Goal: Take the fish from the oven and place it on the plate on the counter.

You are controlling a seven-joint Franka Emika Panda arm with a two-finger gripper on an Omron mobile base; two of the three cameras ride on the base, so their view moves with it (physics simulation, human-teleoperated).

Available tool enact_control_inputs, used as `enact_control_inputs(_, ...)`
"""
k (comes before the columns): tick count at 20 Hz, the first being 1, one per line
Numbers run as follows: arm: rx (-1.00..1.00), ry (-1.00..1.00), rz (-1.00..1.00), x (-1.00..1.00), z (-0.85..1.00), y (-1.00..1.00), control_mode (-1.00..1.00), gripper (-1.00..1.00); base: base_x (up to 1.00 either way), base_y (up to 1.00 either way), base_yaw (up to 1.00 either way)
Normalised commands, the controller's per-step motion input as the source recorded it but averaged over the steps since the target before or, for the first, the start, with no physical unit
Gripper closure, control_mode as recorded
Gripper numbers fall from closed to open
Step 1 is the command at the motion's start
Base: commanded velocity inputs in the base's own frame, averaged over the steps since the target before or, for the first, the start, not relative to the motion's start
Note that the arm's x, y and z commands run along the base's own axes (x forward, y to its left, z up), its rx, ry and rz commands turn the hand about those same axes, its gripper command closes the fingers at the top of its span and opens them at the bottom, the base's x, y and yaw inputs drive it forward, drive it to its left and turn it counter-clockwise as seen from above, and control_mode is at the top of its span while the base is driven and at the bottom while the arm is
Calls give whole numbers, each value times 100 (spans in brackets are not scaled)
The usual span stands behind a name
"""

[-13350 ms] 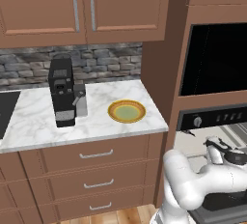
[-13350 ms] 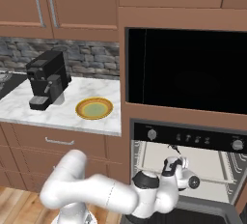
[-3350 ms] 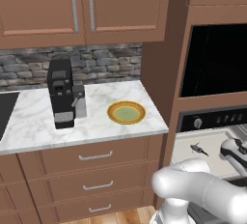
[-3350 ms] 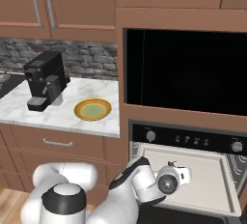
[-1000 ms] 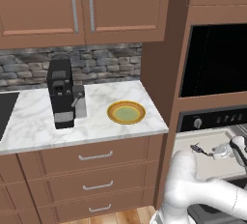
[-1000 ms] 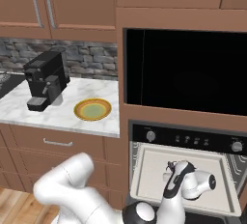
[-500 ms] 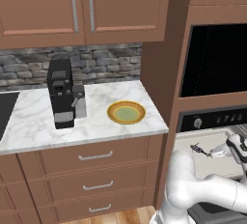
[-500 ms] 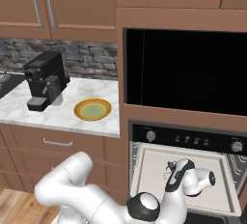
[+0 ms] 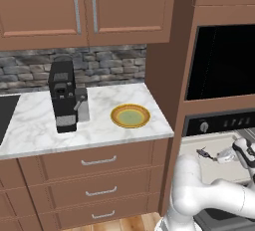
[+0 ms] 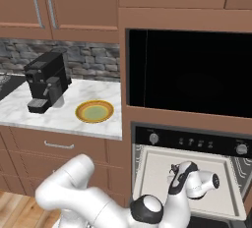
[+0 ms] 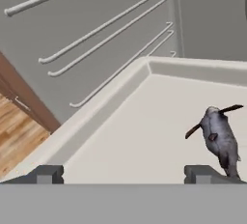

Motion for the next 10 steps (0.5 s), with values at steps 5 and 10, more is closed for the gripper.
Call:
enact_control_inputs(5, -1, -17, 0, 0, -25, -1, -100, -100, 0, 0, 0)
enact_control_inputs(10, 3, -1, 4, 30, -42, 0, -100, -100, 0, 0, 0)
